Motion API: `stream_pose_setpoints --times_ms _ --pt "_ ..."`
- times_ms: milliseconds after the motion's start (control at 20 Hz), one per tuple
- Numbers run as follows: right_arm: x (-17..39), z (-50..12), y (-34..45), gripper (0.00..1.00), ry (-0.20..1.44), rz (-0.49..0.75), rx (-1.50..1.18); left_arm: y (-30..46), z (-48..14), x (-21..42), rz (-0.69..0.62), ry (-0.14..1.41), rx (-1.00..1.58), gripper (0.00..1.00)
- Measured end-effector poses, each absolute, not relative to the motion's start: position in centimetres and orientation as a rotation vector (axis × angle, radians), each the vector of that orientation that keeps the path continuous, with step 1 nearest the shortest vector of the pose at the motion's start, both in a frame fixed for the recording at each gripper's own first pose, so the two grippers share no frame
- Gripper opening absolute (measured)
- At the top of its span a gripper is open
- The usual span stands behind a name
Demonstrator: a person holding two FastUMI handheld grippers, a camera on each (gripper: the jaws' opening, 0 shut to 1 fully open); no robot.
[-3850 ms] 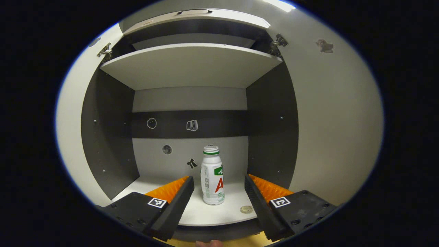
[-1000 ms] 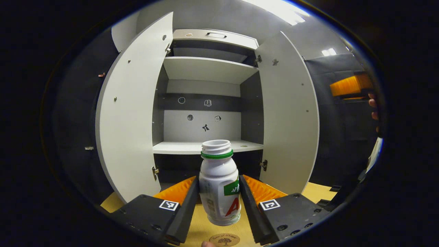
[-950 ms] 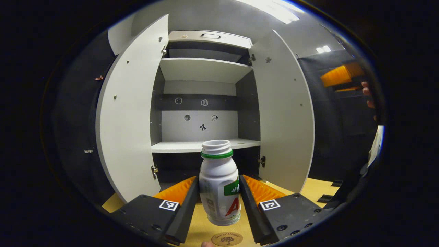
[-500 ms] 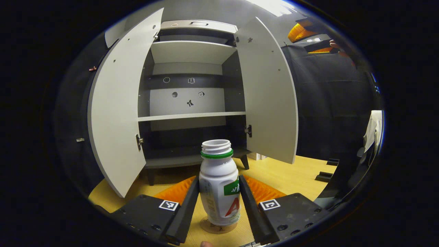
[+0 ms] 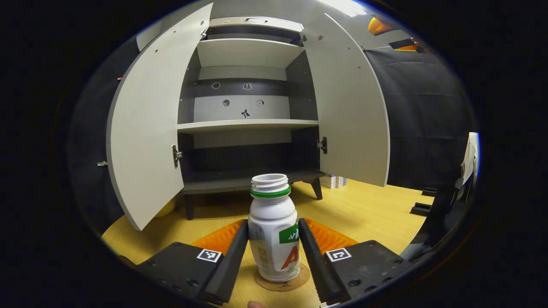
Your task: Grasp the bottle in the cabinet with the left hand and place it on the coaster, then close the right door with the right hand and the left door with the left hand.
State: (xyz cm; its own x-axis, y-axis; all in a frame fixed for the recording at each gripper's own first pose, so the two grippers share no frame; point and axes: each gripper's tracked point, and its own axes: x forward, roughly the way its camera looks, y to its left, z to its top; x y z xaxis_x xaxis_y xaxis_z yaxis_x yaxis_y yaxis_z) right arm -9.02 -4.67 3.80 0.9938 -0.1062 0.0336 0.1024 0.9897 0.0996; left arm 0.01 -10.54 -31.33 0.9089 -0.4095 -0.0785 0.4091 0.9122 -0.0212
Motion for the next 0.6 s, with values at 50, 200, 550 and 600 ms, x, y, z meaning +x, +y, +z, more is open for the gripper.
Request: stream_pose_setpoints --times_ms 50,200,550,600 --pt "-9.1 3.6 -4.8 0.98 -0.033 -0.108 0.098 -10.7 -31.4 0.1 -0.426 0.085 -0.005 0.74" --pt "-9.1 3.5 -4.9 0.98 -0.029 -0.108 0.087 -10.9 -31.9 0.2 -0.438 0.089 0.003 0.75" --pt "-8.5 3.0 -4.7 0.98 -0.015 -0.113 0.072 -11.0 -33.2 -0.4 -0.455 0.158 0.011 0.89" --pt "-8.3 2.9 -4.7 0.98 -0.011 -0.112 0.069 -10.8 -33.4 -0.6 -0.451 0.172 0.002 0.92"
